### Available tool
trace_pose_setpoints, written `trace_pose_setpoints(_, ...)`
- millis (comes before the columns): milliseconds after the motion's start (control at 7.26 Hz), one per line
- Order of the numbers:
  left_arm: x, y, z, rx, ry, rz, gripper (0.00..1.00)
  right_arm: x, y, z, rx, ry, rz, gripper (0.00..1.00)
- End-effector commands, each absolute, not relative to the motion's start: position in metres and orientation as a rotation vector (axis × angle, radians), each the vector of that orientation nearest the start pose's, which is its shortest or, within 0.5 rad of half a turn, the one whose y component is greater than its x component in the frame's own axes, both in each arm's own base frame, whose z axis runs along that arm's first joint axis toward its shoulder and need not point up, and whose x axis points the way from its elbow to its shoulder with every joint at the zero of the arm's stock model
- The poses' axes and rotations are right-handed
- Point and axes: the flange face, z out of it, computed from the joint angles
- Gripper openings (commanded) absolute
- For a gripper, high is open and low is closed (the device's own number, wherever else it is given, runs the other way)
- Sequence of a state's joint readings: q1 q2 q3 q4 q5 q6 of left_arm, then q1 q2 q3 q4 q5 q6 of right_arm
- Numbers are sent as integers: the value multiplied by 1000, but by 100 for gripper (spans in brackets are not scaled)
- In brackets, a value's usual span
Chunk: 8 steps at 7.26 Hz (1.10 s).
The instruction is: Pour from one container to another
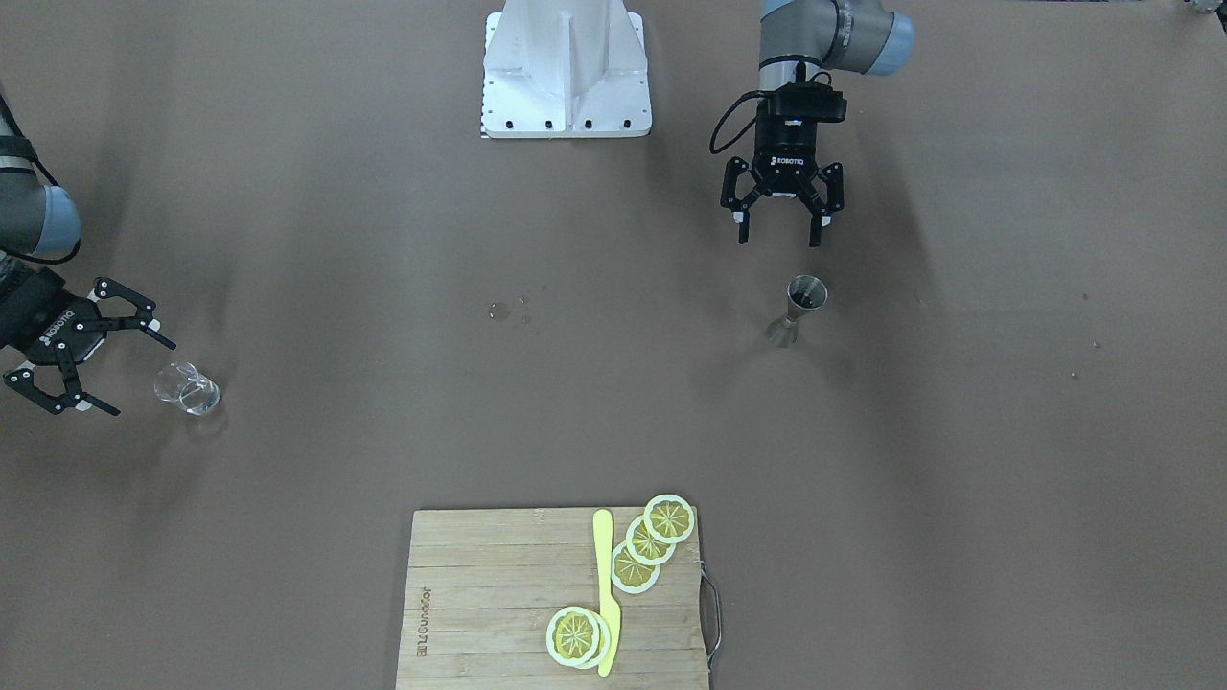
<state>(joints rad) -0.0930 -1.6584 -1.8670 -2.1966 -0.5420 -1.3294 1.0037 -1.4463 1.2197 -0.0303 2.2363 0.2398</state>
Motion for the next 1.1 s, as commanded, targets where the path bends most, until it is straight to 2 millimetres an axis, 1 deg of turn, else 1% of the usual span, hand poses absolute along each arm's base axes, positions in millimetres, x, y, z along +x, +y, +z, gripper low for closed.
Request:
trace_pose_setpoints(0, 484, -277, 390, 1106, 700, -411, 98, -244, -490, 600, 982, -1021, -710, 99)
trace_pose_setpoints(138, 487, -280, 398, 1129, 674, -418, 98, -248, -489, 604, 980, -1021, -714, 99)
trace_pose_setpoints(275, 487, -288, 402, 1140, 656, -430, 98, -249, -489, 605, 979, -1020, -714, 99)
trace_pose_setpoints(551, 496, -302, 408, 1173, 619, -455, 98, -259, -502, 600, 990, -1013, -707, 99)
trace_pose_setpoints(688, 498, -303, 412, 1171, 615, -457, 98, -260, -503, 599, 995, -1008, -705, 98)
trace_pose_setpoints(826, 506, -306, 417, 1162, 625, -488, 98, -261, -502, 599, 994, -1008, -706, 98)
trace_pose_setpoints(964, 510, -307, 417, 1161, 625, -490, 98, -262, -502, 599, 996, -1006, -704, 98)
